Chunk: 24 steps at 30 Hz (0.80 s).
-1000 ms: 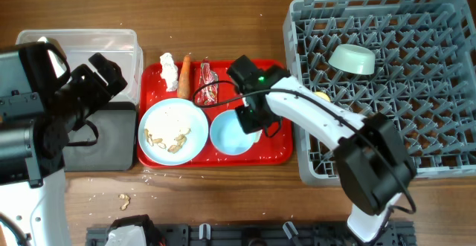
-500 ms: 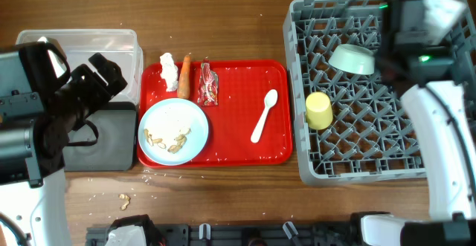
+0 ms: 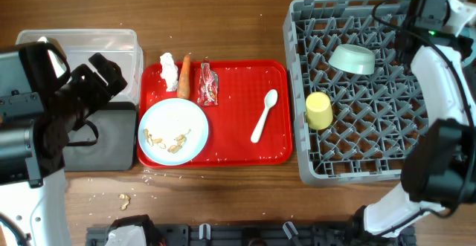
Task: Sort waste into correct bins and load items into the dishwasher rack
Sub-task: 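Place the small teal bowl in the rack's far right corner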
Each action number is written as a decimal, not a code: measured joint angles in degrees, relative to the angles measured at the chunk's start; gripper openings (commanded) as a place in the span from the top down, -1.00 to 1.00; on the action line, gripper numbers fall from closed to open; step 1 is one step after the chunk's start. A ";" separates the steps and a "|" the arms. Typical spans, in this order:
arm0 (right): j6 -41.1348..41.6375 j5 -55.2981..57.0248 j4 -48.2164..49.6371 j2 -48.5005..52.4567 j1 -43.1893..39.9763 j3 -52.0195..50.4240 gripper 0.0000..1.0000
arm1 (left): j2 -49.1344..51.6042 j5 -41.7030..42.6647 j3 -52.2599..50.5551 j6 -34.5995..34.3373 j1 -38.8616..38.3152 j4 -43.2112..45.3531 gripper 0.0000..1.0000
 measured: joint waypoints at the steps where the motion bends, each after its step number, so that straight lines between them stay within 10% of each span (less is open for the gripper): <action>1: -0.85 0.39 0.11 0.76 0.00 0.00 0.91 | 0.00 0.00 0.00 0.00 0.00 0.02 -1.00; 11: -4.28 3.19 -0.11 3.76 4.39 -0.02 0.84 | 0.00 0.00 0.00 0.00 0.00 0.02 -0.99; 13: -4.63 3.39 -0.81 3.76 6.82 -0.02 -0.04 | 0.00 0.00 0.00 0.00 0.00 0.00 -1.00; 14: -4.76 3.34 -1.18 3.76 7.76 -0.02 -0.12 | 0.00 -0.02 0.00 0.00 0.00 0.02 -1.00; 24: -5.07 0.68 -3.43 -1.64 15.13 -0.11 -0.15 | 0.00 0.00 0.00 0.00 0.00 0.00 -1.00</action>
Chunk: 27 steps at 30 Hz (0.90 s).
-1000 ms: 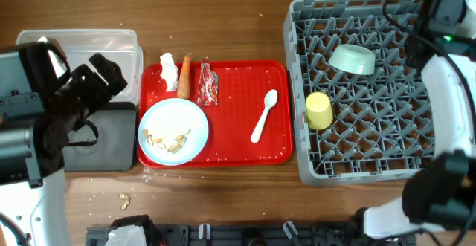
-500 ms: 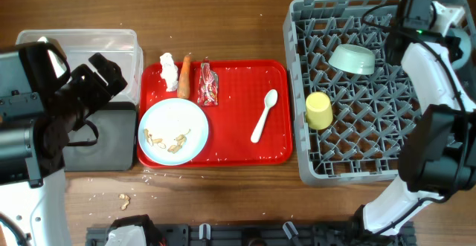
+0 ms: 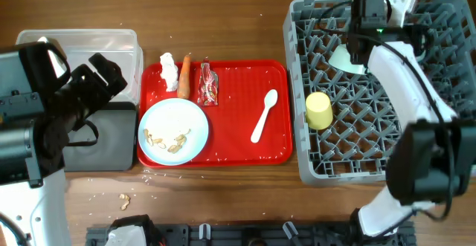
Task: Sort waste into correct bins and load items into the dishwasher rack
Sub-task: 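Place the small teal bowl in the rack's far right corner, then grasp the white plastic spoon on the red tray with the right gripper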
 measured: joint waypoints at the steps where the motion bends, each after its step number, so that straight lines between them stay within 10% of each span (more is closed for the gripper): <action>1: -0.02 -1.77 -0.83 -2.56 1.22 0.00 -0.15 | 0.00 0.00 0.00 0.00 0.00 0.00 -1.00; 11: 8.57 -52.37 -14.21 -25.38 23.52 0.33 0.04 | 0.00 -0.04 0.00 0.00 0.00 0.02 -1.00; 23: 41.97 -61.07 -15.17 -0.94 31.08 -8.59 -0.17 | 0.00 -0.20 0.00 0.00 0.00 0.00 -1.00; 27: 45.22 -63.82 -13.11 5.29 29.51 -8.59 0.15 | 0.00 -0.22 0.00 0.00 0.00 0.00 -1.00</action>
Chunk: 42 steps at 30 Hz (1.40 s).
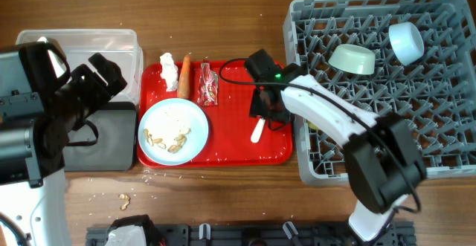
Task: Sort waste into correct bins and load items into the dishwasher rack
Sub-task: 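Grasp the white plastic spoon on the red tray with the right gripper, then place the white spoon upright in the dish rack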
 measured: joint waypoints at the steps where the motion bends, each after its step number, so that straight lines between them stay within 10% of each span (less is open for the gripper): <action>1: 0.48 -0.68 0.13 1.29 -0.07 0.00 0.21 | 0.00 0.00 0.00 0.00 0.00 0.02 -0.99; 7: 2.60 -2.84 0.33 3.89 -0.07 0.28 0.91 | 0.00 0.00 0.00 0.00 0.00 0.00 -1.00; 27: -36.30 10.64 13.38 -19.39 -17.99 4.57 0.91 | 0.00 -0.17 0.00 0.00 0.00 0.02 -1.00; 29: -39.08 9.77 15.13 -15.74 -18.56 4.50 0.63 | 0.00 -0.17 0.00 0.00 0.00 0.02 -1.00; 31: -40.89 8.70 16.17 -11.65 -18.47 3.87 -0.16 | 0.00 -0.17 0.00 0.00 0.00 0.02 -1.00; 38: -40.19 5.57 7.58 -14.95 -18.43 3.45 -0.44 | 0.00 -0.17 0.00 0.00 0.00 0.02 -1.00; 40: -39.85 2.19 6.21 -21.03 -18.43 3.98 -1.00 | 0.00 -0.17 0.00 0.00 0.00 0.00 -1.00; 42: -39.34 -3.43 4.59 -29.05 -18.43 4.76 -1.00 | 0.00 -0.17 0.00 0.00 0.00 0.00 -1.00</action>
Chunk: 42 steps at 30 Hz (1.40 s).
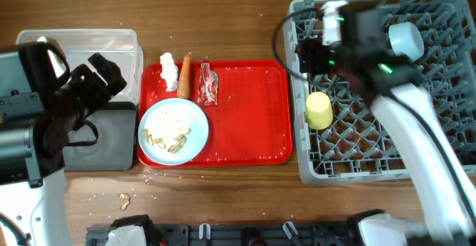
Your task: Sort waste into correct bins and load items into the dishwasher rack
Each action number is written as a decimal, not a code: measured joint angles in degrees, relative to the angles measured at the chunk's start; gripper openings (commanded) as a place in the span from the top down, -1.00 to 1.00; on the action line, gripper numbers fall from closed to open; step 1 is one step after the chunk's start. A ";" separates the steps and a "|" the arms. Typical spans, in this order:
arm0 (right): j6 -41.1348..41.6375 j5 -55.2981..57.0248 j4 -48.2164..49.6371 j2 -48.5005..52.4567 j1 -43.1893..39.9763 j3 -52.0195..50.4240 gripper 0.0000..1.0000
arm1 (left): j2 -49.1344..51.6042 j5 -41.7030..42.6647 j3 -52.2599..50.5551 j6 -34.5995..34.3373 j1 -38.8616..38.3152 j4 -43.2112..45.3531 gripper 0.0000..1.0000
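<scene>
My right gripper (325, 47) hangs over the back left corner of the grey dishwasher rack (357, 168), shut on the white spoon (329, 17), which shows blurred and upright. In the rack lie a yellow cup (320, 111) and a white cup (406, 41); my right arm hides the green bowl. On the red tray (253, 127) are a white plate (173, 129) with food scraps, a carrot (184, 76), a crumpled tissue (169, 70) and a red wrapper (207, 84). My left gripper (106, 73) hovers over the bins at the left; its fingers are unclear.
A clear bin (82, 41) stands at the back left with a dark bin (111, 138) in front of it, both partly under my left arm. A few food crumbs (124, 199) lie on the wooden table near the front edge.
The right gripper was down on the spoon on the tray. Now it is over the rack's back left corner with the spoon in it, and the tray's right half is bare.
The right gripper was first at the rack's far right corner, then above the green bowl. Then a white cup showed in that corner and the gripper was on the tray's spoon. Now it holds the spoon over the rack. The left arm stayed still.
</scene>
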 measured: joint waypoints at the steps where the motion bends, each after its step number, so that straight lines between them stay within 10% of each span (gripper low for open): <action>1: 0.00 -2.40 -0.85 -4.46 0.00 0.39 -1.00 | 0.00 0.00 0.00 0.00 0.00 0.02 -1.00; 17: -5.20 -0.72 -20.85 -34.27 -0.13 1.40 -0.99 | 0.00 0.00 0.00 0.00 0.00 0.00 -1.00; 42: -7.52 -4.74 41.94 -79.32 -13.42 -76.00 -1.00 | 0.00 0.00 0.00 0.00 0.00 0.02 -1.00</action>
